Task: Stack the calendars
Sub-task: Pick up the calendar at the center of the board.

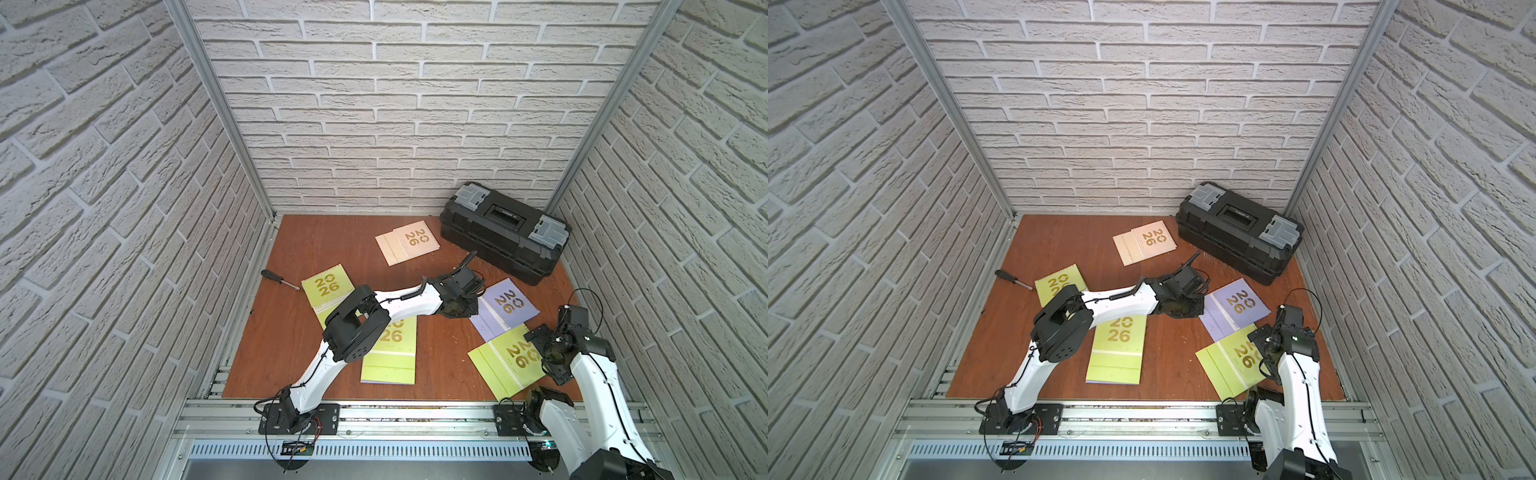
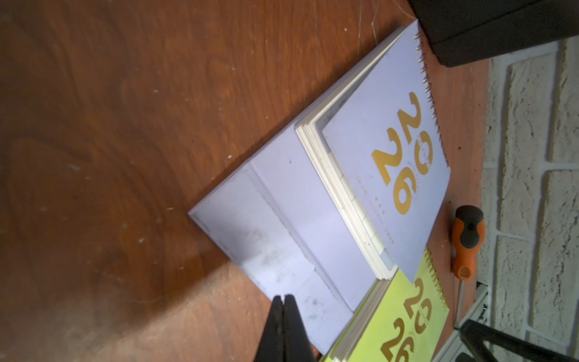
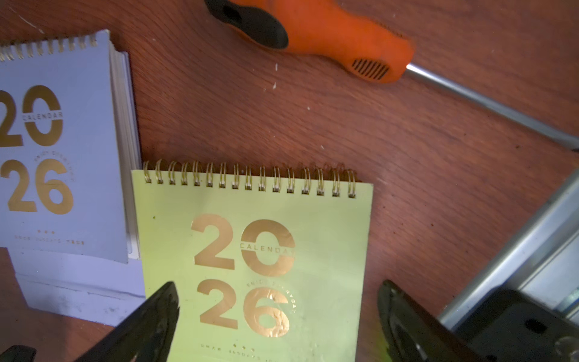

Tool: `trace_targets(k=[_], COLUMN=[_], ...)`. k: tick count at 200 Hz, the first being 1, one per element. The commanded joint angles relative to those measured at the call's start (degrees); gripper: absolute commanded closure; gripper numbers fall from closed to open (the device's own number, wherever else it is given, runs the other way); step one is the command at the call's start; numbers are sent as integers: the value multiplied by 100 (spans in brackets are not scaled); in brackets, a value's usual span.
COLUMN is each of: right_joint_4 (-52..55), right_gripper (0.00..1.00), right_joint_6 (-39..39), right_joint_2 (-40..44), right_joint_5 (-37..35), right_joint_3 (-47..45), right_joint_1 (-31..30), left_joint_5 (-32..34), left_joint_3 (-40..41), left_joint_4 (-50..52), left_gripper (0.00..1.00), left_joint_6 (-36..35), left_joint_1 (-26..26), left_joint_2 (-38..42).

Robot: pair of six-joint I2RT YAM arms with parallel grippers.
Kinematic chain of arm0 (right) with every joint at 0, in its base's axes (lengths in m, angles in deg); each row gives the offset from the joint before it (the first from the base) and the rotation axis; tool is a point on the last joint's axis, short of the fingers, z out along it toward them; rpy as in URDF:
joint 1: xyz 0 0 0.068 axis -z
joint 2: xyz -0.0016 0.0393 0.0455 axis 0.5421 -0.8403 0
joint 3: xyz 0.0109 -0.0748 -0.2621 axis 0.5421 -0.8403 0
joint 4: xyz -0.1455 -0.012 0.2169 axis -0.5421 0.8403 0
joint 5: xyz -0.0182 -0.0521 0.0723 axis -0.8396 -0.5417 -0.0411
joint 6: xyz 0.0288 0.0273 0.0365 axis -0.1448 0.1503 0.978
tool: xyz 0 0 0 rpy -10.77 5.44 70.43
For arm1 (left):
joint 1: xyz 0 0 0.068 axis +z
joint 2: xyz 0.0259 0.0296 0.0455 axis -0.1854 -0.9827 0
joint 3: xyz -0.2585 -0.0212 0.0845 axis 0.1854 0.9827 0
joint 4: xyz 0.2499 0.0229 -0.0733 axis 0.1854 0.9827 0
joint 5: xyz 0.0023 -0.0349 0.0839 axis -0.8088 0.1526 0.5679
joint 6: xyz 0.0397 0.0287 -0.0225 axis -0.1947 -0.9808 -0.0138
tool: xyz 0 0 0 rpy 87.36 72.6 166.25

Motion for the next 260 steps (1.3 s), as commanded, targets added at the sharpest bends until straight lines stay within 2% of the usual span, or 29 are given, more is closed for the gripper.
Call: trace_targets(k=[1,75,127,260], right_joint_4=[-116,7,-296,-438], right_gripper=[0,1,1,0], right_joint_6=[-27,276,279,272], right_joint_2=[117,250,47,54], right_joint_5=[183,-83,134,239], right_joint_3=[-142,-449,-591,-825], right_joint_1=[63,89,88,96], left_joint_5=[-37,-141,-239,-555], left_joint_3=[-213,-637,-911,-915], left_joint_4=[-158,-164,-147,-469], left_gripper=[100,100,100,100], left_joint_6=[134,263,332,621], left_joint_1=[-70,-234,-326,-536], left_joint_2=[-215,-571,-777,-1035])
